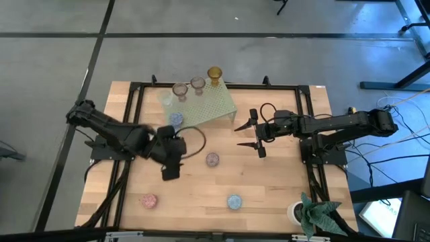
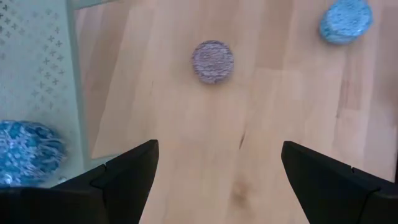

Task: Pick & Place candle stick holders
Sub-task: Put the pink scented candle on the shelf aligned with the other scented candle

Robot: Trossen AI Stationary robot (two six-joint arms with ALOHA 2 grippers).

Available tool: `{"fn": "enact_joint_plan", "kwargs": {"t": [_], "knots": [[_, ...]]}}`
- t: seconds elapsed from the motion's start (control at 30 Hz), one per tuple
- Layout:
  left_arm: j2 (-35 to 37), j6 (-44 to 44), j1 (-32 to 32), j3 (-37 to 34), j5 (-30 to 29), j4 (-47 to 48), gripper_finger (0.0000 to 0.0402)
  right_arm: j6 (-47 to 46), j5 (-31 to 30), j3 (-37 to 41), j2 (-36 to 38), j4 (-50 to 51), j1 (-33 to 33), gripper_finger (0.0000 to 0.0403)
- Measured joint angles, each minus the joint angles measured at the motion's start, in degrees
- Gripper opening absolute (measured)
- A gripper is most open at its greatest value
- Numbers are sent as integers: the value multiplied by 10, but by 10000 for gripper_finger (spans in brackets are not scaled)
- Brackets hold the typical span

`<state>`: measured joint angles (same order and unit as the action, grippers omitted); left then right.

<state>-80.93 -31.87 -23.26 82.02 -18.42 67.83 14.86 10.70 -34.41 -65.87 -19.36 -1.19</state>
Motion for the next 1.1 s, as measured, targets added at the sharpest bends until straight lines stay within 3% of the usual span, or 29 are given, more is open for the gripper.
{"fn": "enact_joint_plan", "kwargs": {"t": [0.23, 0.4, 0.73, 1.1], "knots": [[-6, -90, -93, -17, -68, -6, 338, -11, 23, 0, -3, 0, 0, 264], [-16, -152, -130, -51, -76, -6, 338, -27, 63, 0, -31, -13, 5, 264], [-48, -171, -142, -84, -73, -4, 338, -29, 65, -31, -124, -37, 25, 264], [-54, -171, -141, -85, -72, -4, 338, -101, 71, -118, -297, -36, 34, 264]]}}
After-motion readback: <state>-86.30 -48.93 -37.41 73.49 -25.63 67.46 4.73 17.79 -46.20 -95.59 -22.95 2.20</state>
